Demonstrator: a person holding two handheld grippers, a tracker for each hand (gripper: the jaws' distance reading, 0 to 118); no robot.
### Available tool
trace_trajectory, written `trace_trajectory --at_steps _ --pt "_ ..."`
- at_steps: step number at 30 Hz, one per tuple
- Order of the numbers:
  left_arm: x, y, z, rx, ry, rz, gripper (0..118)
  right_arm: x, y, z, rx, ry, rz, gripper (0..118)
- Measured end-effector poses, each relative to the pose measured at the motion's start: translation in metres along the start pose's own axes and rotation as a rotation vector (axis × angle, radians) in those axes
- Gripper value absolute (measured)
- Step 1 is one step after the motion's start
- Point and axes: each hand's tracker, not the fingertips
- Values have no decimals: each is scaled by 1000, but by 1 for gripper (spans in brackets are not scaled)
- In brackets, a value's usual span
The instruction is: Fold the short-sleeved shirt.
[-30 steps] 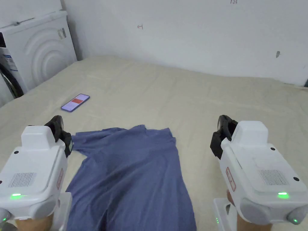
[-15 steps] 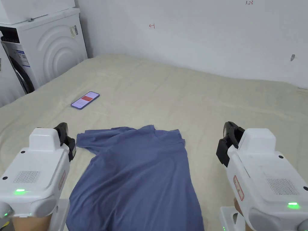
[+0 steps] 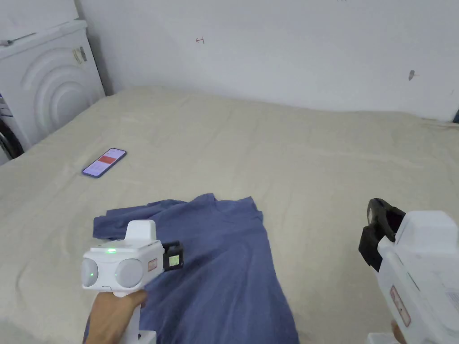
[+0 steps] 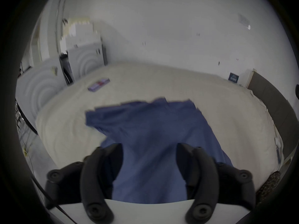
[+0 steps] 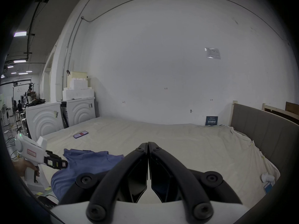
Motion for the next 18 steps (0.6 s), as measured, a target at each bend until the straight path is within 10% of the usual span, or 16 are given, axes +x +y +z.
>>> trace_trajectory --at_steps 4,13,16,18 --pt "11 -10 -42 -153 -21 -41 101 18 -4 6 -15 -43 2 0" --pt "31 -40 -90 -374 46 -73 98 48 -15 16 -47 -127 -5 0" --pt "36 -39 -81 -353 44 -73 74 55 -19 17 -60 -144 -12 0" --pt "40 -36 -77 -353 20 -59 35 59 -20 17 -65 -150 -16 0"
